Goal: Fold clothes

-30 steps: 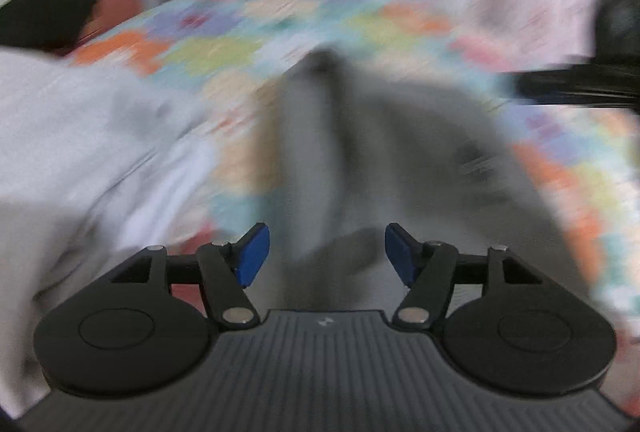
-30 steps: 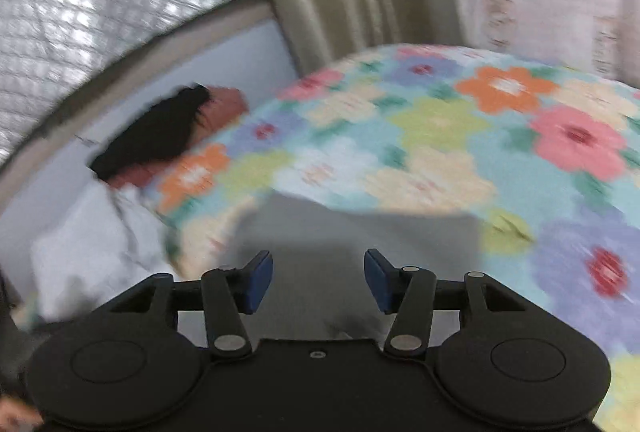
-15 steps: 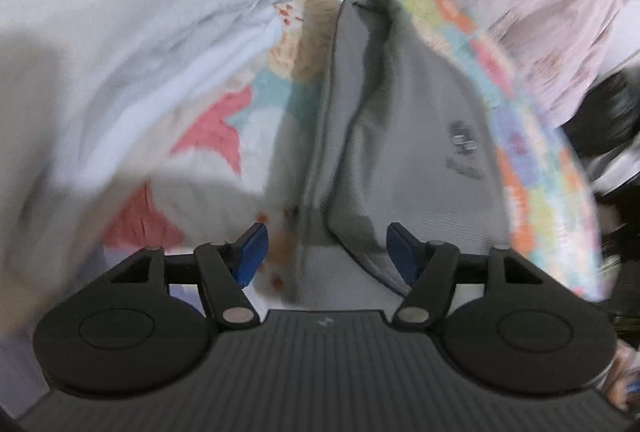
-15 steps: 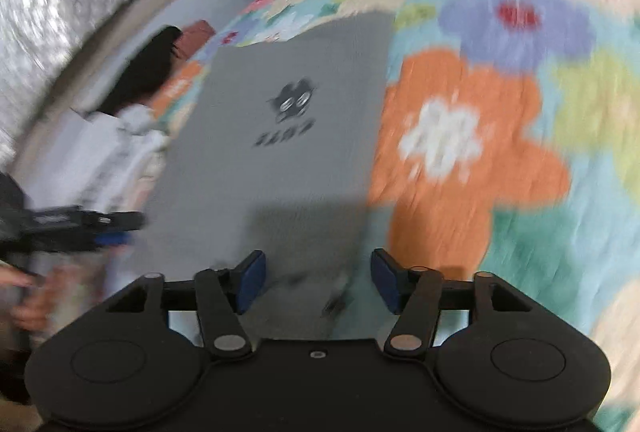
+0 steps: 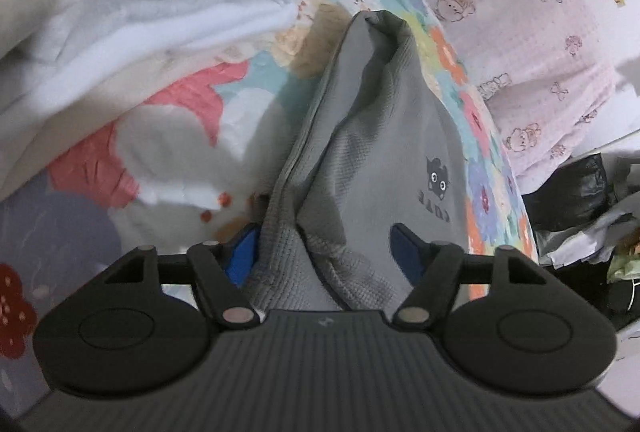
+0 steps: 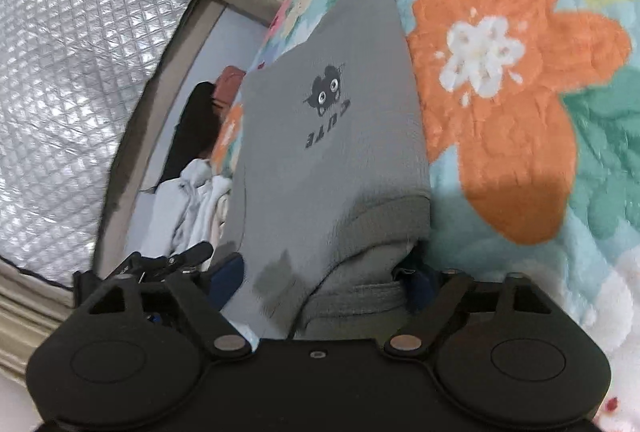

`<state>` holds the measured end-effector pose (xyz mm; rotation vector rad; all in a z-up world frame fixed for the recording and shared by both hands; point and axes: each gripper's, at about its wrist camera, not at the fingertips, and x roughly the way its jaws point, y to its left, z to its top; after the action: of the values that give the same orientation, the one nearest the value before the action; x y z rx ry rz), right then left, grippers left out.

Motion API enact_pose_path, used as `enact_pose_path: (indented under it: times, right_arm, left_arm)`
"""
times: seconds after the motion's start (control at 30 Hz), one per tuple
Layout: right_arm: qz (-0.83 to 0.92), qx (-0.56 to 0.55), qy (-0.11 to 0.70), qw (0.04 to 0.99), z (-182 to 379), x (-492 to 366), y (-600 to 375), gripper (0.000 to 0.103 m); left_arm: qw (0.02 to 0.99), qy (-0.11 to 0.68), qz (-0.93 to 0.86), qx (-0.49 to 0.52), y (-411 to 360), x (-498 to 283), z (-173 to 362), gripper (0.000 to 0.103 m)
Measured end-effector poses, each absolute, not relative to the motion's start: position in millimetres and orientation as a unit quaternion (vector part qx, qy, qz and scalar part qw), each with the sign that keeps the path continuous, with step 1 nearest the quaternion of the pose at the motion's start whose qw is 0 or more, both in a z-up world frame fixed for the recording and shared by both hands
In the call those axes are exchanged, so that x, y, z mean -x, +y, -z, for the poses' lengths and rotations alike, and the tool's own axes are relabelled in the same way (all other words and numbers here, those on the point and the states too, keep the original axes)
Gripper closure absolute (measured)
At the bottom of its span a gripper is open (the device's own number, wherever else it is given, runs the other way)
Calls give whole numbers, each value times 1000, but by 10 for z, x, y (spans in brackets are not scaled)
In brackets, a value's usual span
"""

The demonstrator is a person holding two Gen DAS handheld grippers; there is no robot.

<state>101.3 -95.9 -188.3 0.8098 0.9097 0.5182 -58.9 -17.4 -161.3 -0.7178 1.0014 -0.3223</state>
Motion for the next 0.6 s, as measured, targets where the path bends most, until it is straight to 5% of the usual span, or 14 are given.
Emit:
enact_pose_path:
  times: [0.03, 0.1, 0.27, 0.37, 0.43, 0.53, 0.6]
  right_arm:
    - [-242, -359, 416, 800, 1817, -994, -938, 62]
    - [-242, -324, 402, 821, 1694, -946, -926, 74]
    - [-240, -227, 366, 870, 1409, -764, -921, 76]
    - [-229, -186, 375, 879, 1380, -706, -925, 68]
    - [-215, -183, 389, 877, 1423, -684, -970, 62]
    - [-206, -215, 398, 868, 1514, -657, -1085, 54]
    - [-198, -247, 405, 858, 1585, -677, -1179, 38]
  left_arm:
    - [810, 470, 149, 318, -195, 607, 1589, 82]
    - [822, 461, 158, 295, -228, 663, 1510, 82]
    - [864, 437, 145, 206, -424, 798, 1274, 82]
    - [883, 435, 107, 143, -509, 856, 1196, 73]
    - [888, 431, 92, 132, -462, 844, 1156, 53]
    - [888, 430, 80, 144, -378, 797, 1147, 42]
    - [884, 437, 77, 148, -340, 757, 1186, 32]
